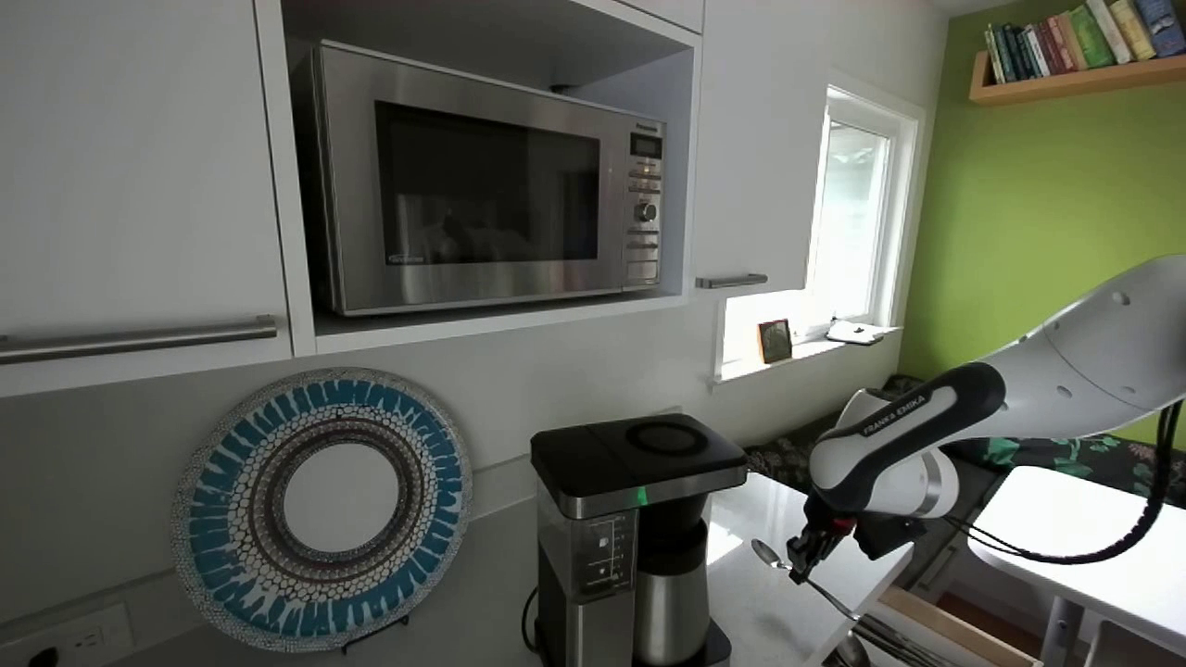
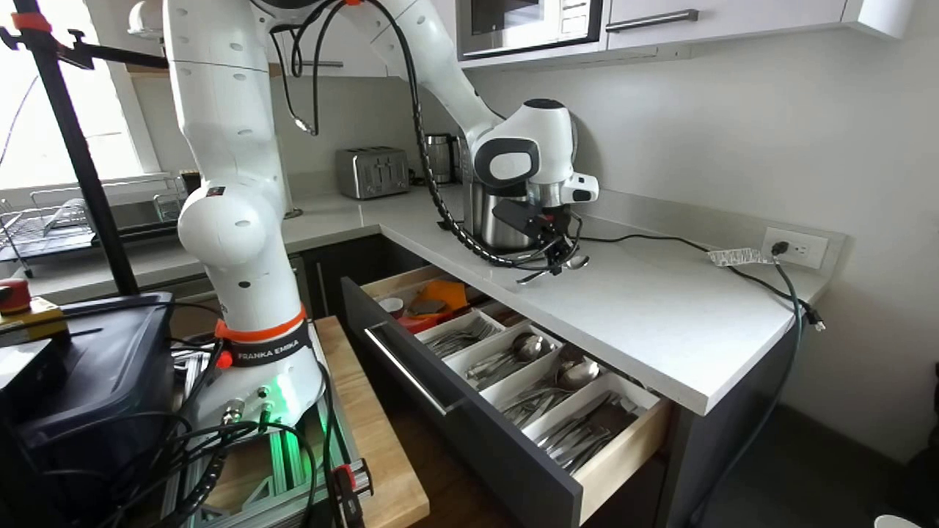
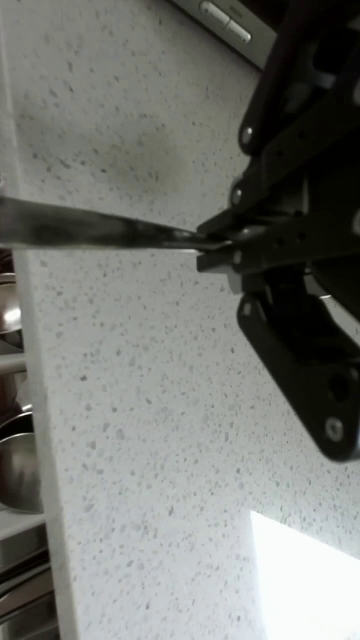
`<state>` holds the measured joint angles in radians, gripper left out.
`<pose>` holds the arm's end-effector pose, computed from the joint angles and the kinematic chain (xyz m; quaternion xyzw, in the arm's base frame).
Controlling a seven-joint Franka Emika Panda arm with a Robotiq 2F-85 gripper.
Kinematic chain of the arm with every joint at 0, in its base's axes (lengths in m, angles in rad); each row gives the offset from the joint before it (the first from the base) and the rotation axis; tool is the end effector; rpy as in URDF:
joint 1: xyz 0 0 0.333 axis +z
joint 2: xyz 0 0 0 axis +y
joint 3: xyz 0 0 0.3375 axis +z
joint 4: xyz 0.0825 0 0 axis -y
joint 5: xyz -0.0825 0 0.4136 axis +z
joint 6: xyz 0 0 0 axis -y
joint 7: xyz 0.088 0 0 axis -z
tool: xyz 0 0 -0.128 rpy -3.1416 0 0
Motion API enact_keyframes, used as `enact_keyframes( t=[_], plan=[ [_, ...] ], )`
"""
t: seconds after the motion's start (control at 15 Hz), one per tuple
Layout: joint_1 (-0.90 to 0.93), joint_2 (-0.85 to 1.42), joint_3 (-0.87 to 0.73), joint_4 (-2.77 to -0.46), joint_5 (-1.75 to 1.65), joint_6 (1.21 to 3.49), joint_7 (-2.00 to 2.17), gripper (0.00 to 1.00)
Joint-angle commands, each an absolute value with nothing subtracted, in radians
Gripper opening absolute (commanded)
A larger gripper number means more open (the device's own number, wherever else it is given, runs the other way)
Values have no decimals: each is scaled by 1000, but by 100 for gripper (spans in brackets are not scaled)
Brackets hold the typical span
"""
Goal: Open the kitchen drawer, then put a spoon inside it
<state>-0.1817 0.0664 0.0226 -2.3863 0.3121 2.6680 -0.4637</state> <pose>0.5361 -0.0922 0.2906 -0.9904 -0.0205 -0.1273 0.0494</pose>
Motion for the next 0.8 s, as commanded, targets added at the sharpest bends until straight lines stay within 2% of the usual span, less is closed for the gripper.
enact_keyframes(
  t=[0.0,0.33,0.73],
  plan=[
    [-154,-87,-6,-2541,393,2678,-567,2],
    [-101,-216,-80,-2673,381,2638,-597,2],
    [-130,-316,-125,-2797,139,2560,-444,2]
  ],
)
